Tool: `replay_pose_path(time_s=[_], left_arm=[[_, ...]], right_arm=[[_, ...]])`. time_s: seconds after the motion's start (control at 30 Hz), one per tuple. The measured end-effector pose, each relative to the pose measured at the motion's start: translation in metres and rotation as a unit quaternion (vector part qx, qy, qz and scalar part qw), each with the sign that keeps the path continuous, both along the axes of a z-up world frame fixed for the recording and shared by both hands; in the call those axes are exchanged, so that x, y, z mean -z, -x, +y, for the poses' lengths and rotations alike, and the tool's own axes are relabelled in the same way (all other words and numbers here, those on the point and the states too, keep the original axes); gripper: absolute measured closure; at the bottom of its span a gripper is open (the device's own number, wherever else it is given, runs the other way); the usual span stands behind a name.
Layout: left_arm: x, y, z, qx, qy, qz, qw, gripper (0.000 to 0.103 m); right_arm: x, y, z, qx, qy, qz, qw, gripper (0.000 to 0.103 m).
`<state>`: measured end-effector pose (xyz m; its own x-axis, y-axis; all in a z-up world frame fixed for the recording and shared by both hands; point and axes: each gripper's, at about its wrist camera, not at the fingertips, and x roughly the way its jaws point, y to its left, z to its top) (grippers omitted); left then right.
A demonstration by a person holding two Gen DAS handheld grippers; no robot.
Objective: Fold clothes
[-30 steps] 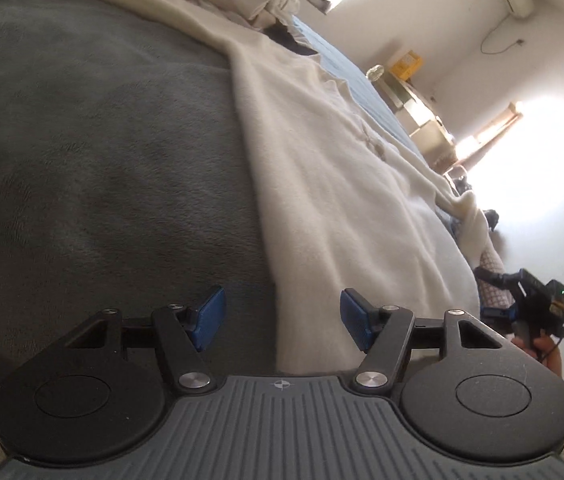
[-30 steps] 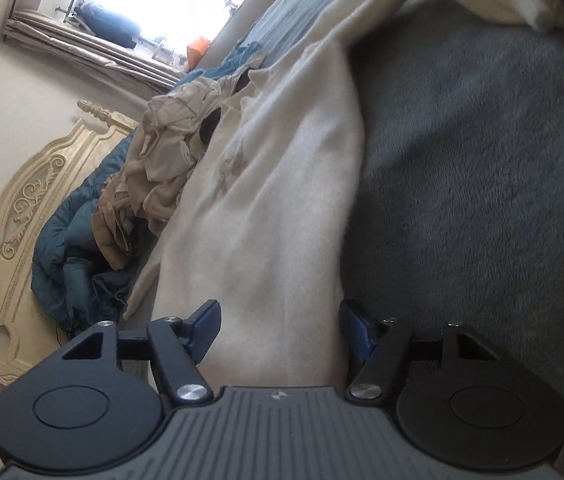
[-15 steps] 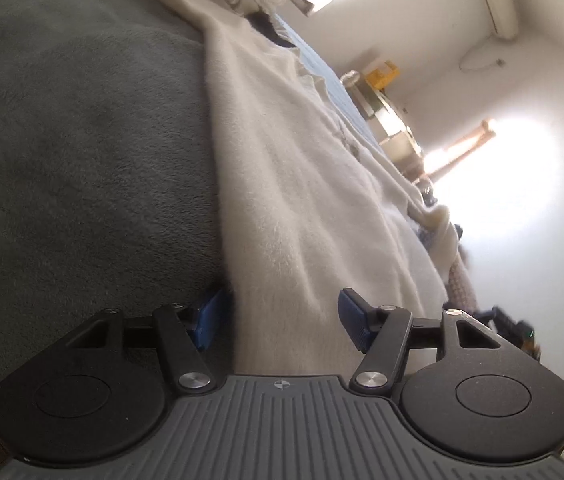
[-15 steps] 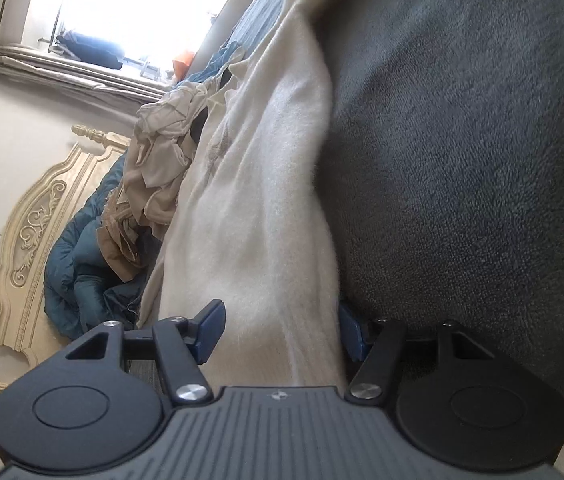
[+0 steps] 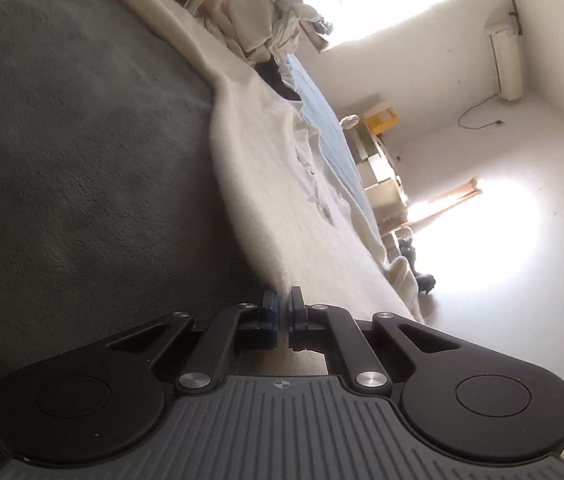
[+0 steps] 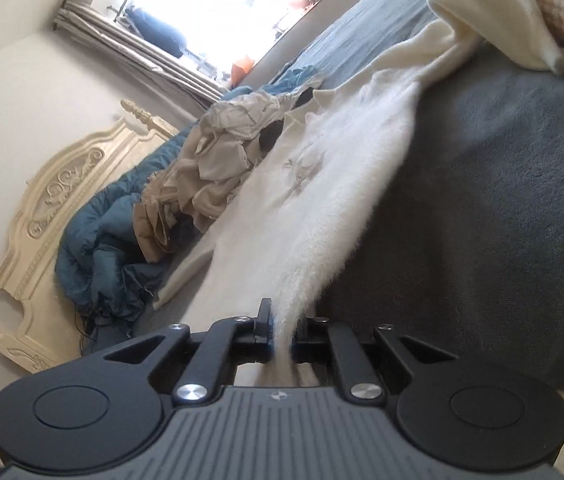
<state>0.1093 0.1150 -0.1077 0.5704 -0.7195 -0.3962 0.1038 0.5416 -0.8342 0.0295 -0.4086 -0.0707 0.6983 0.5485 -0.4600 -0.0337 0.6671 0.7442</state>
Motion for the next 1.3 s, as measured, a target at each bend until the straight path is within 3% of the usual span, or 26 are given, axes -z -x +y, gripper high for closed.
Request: replay_pose_path(time_s=[0.13, 0.2, 0.3, 0.37, 0.47, 0.5, 0.6, 0.7, 0.8, 0.9, 1.03, 1.17, 1.3], left_arm=[[0.032, -0.001, -0.009, 0.013, -0.047, 0.041, 0.9979, 0.101], [0.040, 0.003, -0.002, 0.012, -0.045, 0.051, 0.9976, 0.101], [0.031, 0.006, 0.001, 0.016, -0.061, 0.029, 0.9976, 0.101], [0.033, 0.006, 0.001, 0.027, -0.075, 0.030, 0.9964, 0.100], [0.053, 0.001, 0.002, 0.048, -0.114, 0.078, 0.9892, 0.098], [0.055, 0.002, 0.005, 0.048, -0.119, 0.085, 0.9881, 0.097], [0.041, 0.006, 0.019, 0.033, -0.131, 0.064, 0.9887, 0.075], [0.013, -0.001, 0.021, 0.012, -0.165, 0.008, 0.9862, 0.069], [-0.012, -0.016, 0.006, 0.005, -0.181, -0.063, 0.9814, 0.061], [-0.022, -0.042, -0.031, 0.011, -0.197, -0.106, 0.9746, 0.048], [-0.031, -0.074, -0.075, 0.021, -0.218, -0.151, 0.9639, 0.041], [-0.021, -0.094, -0.086, 0.033, -0.241, -0.143, 0.9593, 0.037], [-0.014, -0.119, -0.096, 0.038, -0.243, -0.128, 0.9607, 0.034]], right_arm=[[0.045, 0.000, -0.002, 0.002, -0.007, 0.076, 0.997, 0.094], [0.049, -0.002, -0.006, 0.008, -0.024, 0.077, 0.997, 0.094], [0.031, 0.005, -0.001, -0.002, 0.005, 0.055, 0.998, 0.094], [0.035, 0.005, -0.001, 0.000, 0.045, 0.090, 0.995, 0.093], [0.041, 0.006, 0.000, 0.005, 0.103, 0.141, 0.985, 0.072], [0.042, 0.010, -0.004, 0.017, 0.120, 0.152, 0.981, 0.071], [0.024, 0.029, -0.017, 0.055, 0.136, 0.124, 0.981, 0.071], [-0.013, 0.037, -0.018, 0.089, 0.189, 0.052, 0.977, 0.071], [-0.040, 0.024, 0.000, 0.084, 0.245, -0.033, 0.965, 0.071], [-0.043, -0.010, 0.028, 0.058, 0.284, -0.074, 0.954, 0.063], [-0.029, -0.054, 0.061, 0.010, 0.303, -0.085, 0.949, 0.063], [-0.003, -0.082, 0.064, -0.016, 0.295, -0.064, 0.953, 0.061], [0.020, -0.092, 0.027, 0.030, 0.264, 0.005, 0.964, 0.061]])
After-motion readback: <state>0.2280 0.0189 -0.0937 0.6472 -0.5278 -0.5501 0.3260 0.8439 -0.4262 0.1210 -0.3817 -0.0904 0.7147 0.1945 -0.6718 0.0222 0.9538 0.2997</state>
